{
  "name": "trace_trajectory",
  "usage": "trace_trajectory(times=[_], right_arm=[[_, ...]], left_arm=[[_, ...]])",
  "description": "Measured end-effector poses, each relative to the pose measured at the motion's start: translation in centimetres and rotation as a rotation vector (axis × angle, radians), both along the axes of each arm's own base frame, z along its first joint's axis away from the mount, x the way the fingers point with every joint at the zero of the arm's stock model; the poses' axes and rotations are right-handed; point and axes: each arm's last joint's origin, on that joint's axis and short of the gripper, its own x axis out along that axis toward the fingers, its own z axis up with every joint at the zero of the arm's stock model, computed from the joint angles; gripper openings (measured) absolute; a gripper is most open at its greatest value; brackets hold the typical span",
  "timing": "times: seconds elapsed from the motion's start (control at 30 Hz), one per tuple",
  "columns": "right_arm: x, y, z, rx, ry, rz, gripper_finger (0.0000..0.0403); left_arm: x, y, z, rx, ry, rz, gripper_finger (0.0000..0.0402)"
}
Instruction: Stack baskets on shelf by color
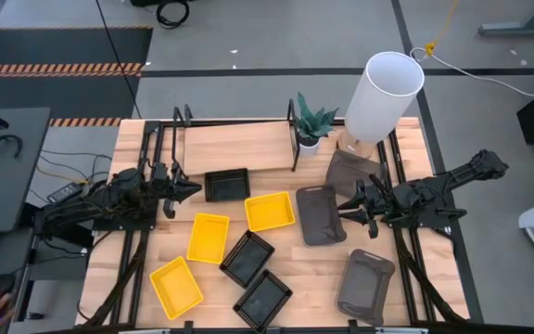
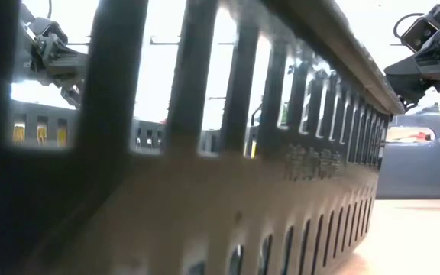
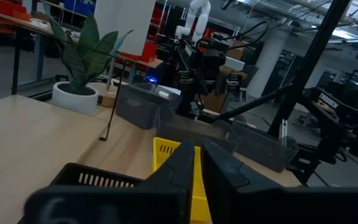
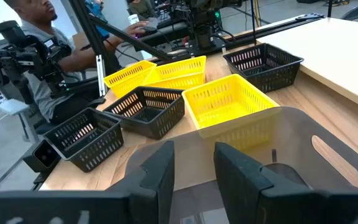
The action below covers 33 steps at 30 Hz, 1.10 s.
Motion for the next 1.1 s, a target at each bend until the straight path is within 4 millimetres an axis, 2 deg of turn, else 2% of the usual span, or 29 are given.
trace_trajectory(times=[0.77, 1.1], right_arm=[[0.0, 0.0, 0.0, 0.0, 0.0, 0.0, 0.0119], [0.0, 0.0, -0.01, 0.0, 0.0, 0.0, 0.0119]], left_arm=[[0.0, 0.0, 0.0, 0.0, 0.0, 0.0, 0.0026], [0.0, 0.0, 0.0, 0.0, 0.0, 0.0, 0.0035]])
